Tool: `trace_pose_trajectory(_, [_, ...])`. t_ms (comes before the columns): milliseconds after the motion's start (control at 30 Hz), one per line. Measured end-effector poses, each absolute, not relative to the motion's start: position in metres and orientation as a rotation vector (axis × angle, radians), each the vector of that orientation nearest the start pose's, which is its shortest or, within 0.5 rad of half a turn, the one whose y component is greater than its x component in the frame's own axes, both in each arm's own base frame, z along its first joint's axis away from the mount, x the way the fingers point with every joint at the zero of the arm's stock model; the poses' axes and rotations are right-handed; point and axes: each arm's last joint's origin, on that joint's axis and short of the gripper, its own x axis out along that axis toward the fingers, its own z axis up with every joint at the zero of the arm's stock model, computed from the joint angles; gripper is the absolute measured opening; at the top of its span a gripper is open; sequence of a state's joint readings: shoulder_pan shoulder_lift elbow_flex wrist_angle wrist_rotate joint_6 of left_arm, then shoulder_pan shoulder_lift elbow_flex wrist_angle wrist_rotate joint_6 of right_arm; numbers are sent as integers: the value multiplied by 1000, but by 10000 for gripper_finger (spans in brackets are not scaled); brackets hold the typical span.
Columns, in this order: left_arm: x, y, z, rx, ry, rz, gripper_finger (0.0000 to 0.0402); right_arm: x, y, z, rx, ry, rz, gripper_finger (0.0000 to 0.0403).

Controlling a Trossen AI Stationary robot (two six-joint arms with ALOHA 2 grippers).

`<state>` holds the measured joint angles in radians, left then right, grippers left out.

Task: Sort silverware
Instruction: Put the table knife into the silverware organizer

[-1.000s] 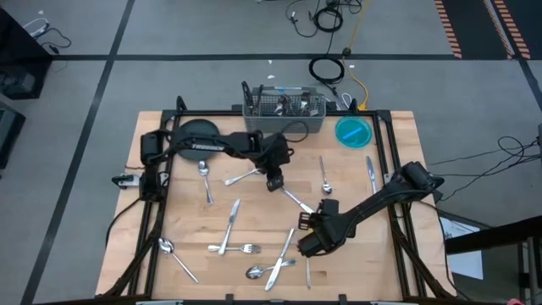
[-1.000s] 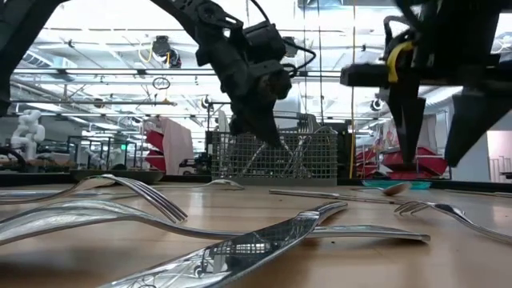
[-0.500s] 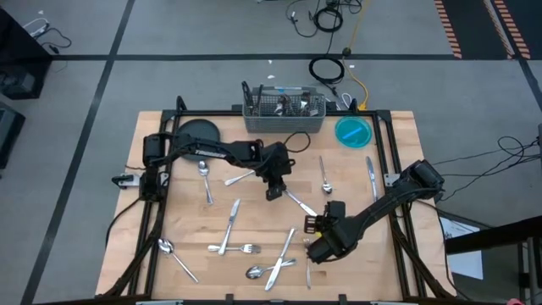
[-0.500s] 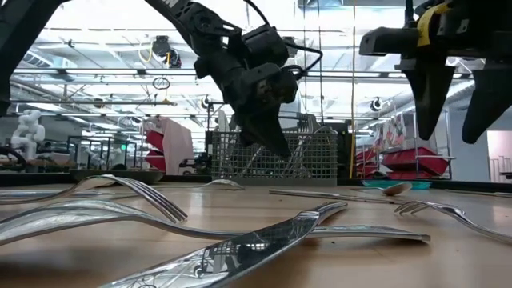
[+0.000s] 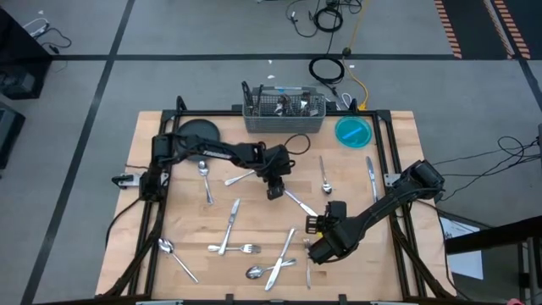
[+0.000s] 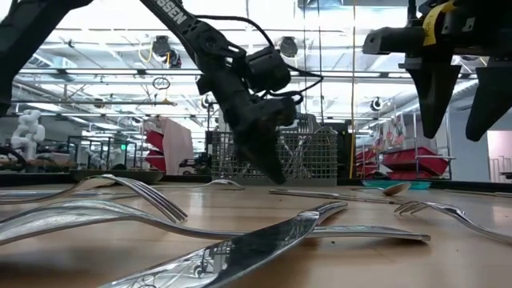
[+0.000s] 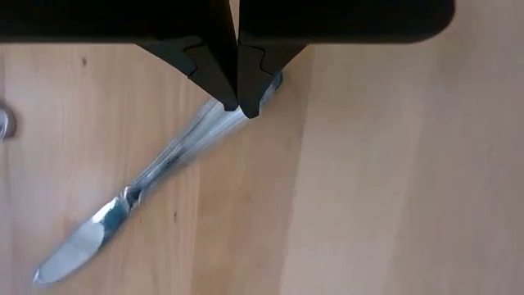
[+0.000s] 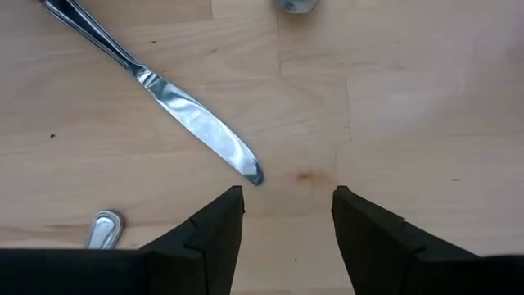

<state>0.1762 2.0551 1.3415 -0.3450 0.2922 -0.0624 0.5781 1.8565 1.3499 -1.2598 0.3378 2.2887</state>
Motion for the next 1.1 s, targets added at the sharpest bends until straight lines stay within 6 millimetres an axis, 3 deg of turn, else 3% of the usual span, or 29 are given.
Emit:
trace_pose_trajectory(500, [392, 75, 127, -268, 1194, 68, 0, 273, 168, 197, 1026, 830, -1395, 176])
trace_pose_trajectory(733, [383, 90, 124, -420, 1253, 196, 0, 289, 164, 196, 1130, 726, -1332, 176])
trace_pose_trajectory(867, [377, 92, 123, -466, 1304, 189, 0, 301, 142, 197, 1172, 649, -1384, 180])
trace_pose_trajectory(1100, [375, 92, 123, -472, 1326, 190, 0, 320, 80, 197, 1221, 502, -1566, 186])
